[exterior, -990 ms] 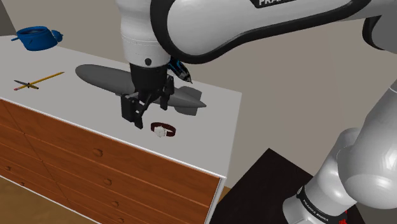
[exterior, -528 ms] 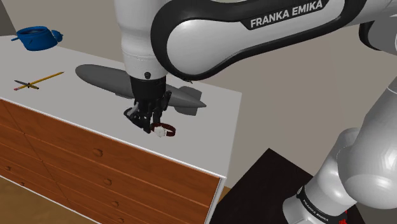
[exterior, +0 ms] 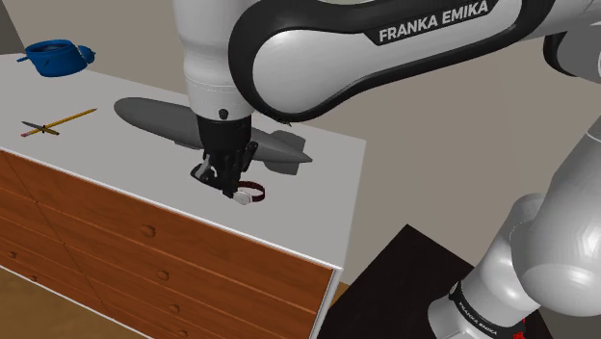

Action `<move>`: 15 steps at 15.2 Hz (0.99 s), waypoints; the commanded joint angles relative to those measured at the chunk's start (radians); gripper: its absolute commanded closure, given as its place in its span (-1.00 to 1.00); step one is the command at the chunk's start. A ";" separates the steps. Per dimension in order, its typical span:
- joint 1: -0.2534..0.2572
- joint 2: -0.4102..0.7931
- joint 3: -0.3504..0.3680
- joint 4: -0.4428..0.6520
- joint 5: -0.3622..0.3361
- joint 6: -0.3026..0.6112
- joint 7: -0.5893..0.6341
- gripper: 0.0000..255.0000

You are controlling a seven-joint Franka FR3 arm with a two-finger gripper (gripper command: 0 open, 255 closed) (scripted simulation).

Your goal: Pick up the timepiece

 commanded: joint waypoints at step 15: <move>0.002 -0.013 0.003 0.187 0.016 -0.197 -0.028 1.00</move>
